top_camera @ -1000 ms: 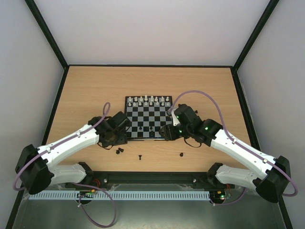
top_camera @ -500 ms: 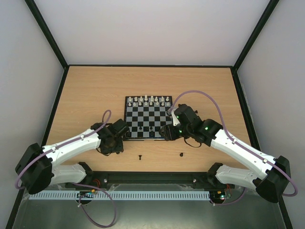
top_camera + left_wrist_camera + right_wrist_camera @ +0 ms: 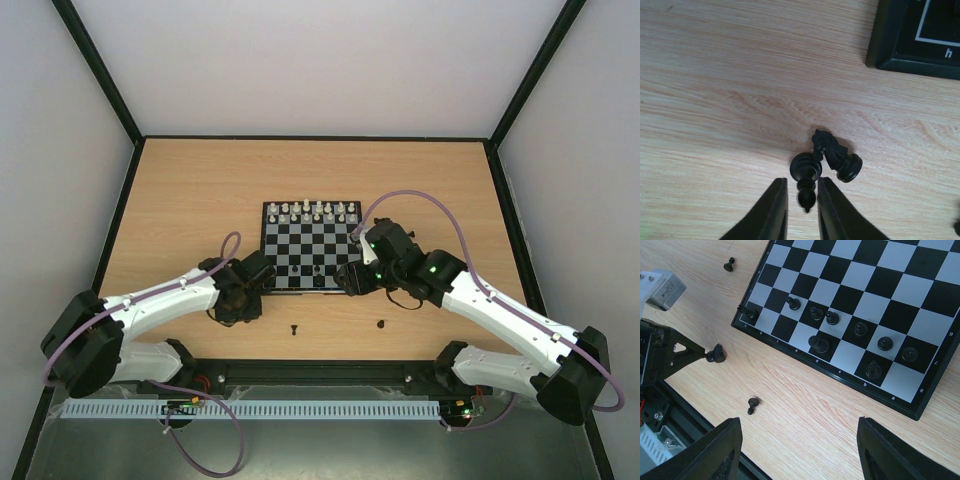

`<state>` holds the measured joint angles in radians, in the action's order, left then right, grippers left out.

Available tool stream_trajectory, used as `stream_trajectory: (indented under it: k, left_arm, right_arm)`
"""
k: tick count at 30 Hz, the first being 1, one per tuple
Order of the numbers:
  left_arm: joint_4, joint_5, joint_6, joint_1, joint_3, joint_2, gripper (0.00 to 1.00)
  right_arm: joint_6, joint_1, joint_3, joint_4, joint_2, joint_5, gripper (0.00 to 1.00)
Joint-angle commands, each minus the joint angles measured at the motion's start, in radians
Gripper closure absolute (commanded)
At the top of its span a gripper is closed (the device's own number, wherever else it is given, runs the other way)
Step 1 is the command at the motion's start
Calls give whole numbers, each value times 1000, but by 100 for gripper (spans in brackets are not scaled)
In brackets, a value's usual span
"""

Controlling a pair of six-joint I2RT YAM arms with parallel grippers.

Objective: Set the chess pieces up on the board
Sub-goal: Pick up the chess piece at the center of the board, then place the chess piece on the chessboard.

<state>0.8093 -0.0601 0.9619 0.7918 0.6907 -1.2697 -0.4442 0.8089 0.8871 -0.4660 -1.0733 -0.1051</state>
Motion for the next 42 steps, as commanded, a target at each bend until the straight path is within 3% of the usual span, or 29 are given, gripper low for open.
stream_trajectory:
  k: [1, 16, 22, 31, 42]
  left_arm:
    - [10, 0, -11, 3, -6, -17, 83]
    - [22, 14, -28, 4, -8, -30, 76]
    - [43, 11, -47, 4, 14, -34, 97]
    - [209, -46, -112, 10, 276, -77, 98]
    - [215, -52, -231, 59, 572, -352, 98]
  right_arm:
    - [14, -5, -12, -11, 3, -9, 36]
    - [13, -4, -14, -10, 1, -8, 37]
    - [13, -4, -13, -8, 1, -8, 37]
    - [12, -4, -13, -11, 2, 1, 37]
    - [12, -5, -11, -14, 4, 27, 37]
